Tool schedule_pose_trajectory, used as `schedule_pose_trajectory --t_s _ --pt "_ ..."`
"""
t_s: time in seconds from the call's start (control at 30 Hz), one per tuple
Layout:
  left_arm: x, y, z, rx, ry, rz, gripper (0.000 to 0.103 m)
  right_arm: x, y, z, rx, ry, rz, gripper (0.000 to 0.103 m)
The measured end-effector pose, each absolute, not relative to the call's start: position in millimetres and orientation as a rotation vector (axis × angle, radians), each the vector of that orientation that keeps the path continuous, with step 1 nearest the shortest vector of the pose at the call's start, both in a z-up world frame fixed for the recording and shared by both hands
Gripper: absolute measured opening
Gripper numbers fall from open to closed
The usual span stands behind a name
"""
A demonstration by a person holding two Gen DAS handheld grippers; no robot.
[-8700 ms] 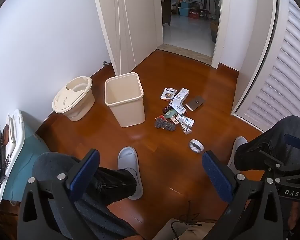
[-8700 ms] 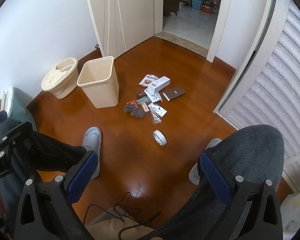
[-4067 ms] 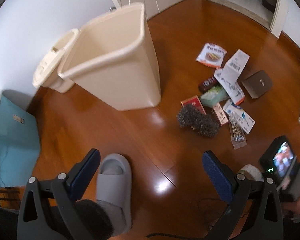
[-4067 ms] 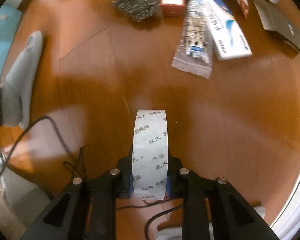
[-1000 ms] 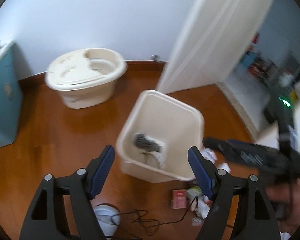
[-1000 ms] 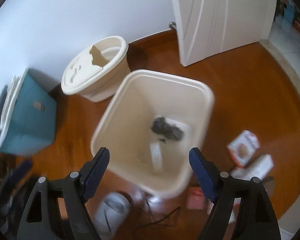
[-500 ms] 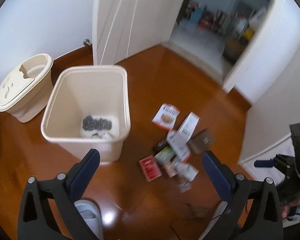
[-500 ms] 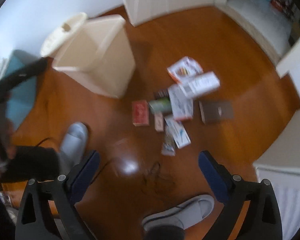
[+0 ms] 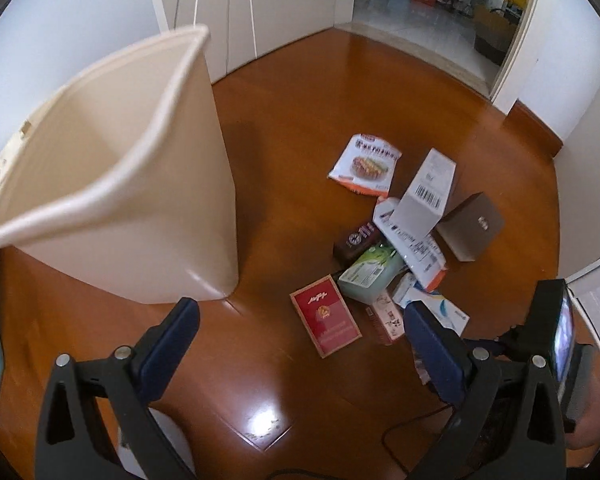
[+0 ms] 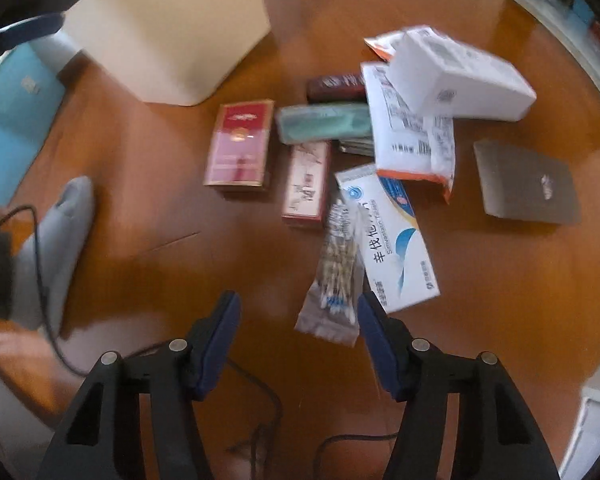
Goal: Collect trash
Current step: 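Grasp the cotton-swab bag with the right tool while the left tool grasps the red cigarette pack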
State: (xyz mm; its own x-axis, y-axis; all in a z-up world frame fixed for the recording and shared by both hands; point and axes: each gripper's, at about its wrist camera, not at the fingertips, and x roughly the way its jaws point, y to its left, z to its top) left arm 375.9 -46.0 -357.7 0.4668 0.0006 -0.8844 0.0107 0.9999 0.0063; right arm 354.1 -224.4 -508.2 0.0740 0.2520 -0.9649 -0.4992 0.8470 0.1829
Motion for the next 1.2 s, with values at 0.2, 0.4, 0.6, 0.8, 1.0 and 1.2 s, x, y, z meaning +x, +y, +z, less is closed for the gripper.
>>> schedule_pose_trajectory --t_s 0.2,0.4,0.6,0.8,1.0,1.2 --pt "376.2 -26.3 -381.6 -0.031 1.112 0.036 0.103 371.4 -229.1 -542.9 -0.150 1.406 0.539 0.065" --pt "371.9 -15.9 -397.4 -0.068 1.138 0.054 0.103 376.9 -216.2 -556.0 -0.122 1.402 0.566 0.076" --pt "368.5 -20.9 -408.5 -0.049 1.153 0.046 0.103 370.3 -209.7 -558.5 -0.158 1.414 0.590 0.070" --pt "372.5 -28.6 -424.5 -0.041 1.159 0.065 0.103 384.3 -207.6 -559.6 -0.151 1.378 0.511 0.046" --pt "397.7 -39.3 -461.1 -0.123 1.208 0.098 0.103 378.4 -218.1 -550.0 -0.122 1.346 0.500 0.009" --pt "418.3 -58.8 -504.9 -0.119 1.294 0.212 0.103 366.5 -254.6 -519.1 -0.020 1.286 0.491 0.009"
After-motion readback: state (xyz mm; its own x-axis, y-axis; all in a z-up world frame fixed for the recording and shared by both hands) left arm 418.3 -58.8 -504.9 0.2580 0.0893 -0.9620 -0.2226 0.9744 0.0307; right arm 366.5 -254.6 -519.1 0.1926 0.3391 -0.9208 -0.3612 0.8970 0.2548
